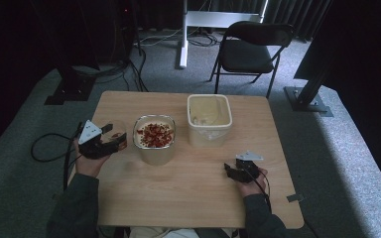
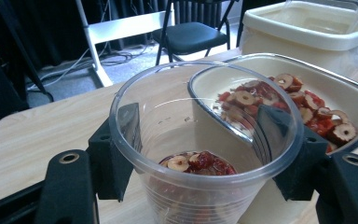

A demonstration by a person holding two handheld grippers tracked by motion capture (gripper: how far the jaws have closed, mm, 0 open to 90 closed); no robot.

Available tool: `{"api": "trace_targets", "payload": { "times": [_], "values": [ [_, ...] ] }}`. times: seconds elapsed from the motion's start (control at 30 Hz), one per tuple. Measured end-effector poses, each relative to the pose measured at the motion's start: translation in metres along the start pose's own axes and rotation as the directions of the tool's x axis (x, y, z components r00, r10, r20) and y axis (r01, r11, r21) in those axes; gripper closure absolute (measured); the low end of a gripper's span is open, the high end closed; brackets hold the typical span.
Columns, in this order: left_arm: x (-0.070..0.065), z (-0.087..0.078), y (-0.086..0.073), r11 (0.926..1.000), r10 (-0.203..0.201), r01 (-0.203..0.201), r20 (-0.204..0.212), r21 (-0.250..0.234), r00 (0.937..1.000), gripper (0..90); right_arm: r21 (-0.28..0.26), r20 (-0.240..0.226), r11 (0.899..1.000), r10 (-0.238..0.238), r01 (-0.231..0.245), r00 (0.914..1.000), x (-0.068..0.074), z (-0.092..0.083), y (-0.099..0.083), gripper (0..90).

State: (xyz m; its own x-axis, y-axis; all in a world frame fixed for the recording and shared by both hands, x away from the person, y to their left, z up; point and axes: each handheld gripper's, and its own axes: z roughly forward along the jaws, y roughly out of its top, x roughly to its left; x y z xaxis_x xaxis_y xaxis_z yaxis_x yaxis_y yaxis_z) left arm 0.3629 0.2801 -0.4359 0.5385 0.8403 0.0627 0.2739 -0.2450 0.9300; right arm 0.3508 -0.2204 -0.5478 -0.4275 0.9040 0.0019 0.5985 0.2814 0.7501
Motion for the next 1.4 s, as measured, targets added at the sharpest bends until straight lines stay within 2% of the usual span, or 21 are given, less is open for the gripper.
{"api": "trace_targets", "payload": {
  "times": [0.2,0.27,0.47,0.97,1.4],
  "values": [
    [0.004,0.006,0.009,0.9998,0.021,-0.021,-0.014,0.004,0.9997,33.4,0.000,0.000,1.000,-0.001,0.001,1.0000,0.000,0.000,0.000,41.7],
    [0.004,0.006,0.009,0.9998,0.021,-0.021,-0.014,0.004,0.9997,33.4,0.000,-0.001,1.000,-0.001,0.001,1.0000,0.000,0.000,0.000,41.7],
    [0.011,0.011,0.024,0.9995,0.030,-0.030,-0.029,0.003,0.9991,33.4,0.000,0.000,1.000,-0.001,0.001,1.0000,0.000,0.000,0.000,41.7],
    [0.019,0.018,0.048,0.9991,0.043,-0.043,-0.037,0.000,0.9984,33.2,-0.001,-0.001,1.000,0.000,0.000,1.0000,0.000,0.000,0.000,41.7],
    [0.016,0.026,0.073,0.9973,0.073,-0.073,-0.040,0.002,0.9965,33.2,0.000,-0.001,1.000,0.001,-0.001,1.0000,0.000,0.000,0.000,41.7]
  ]
}}
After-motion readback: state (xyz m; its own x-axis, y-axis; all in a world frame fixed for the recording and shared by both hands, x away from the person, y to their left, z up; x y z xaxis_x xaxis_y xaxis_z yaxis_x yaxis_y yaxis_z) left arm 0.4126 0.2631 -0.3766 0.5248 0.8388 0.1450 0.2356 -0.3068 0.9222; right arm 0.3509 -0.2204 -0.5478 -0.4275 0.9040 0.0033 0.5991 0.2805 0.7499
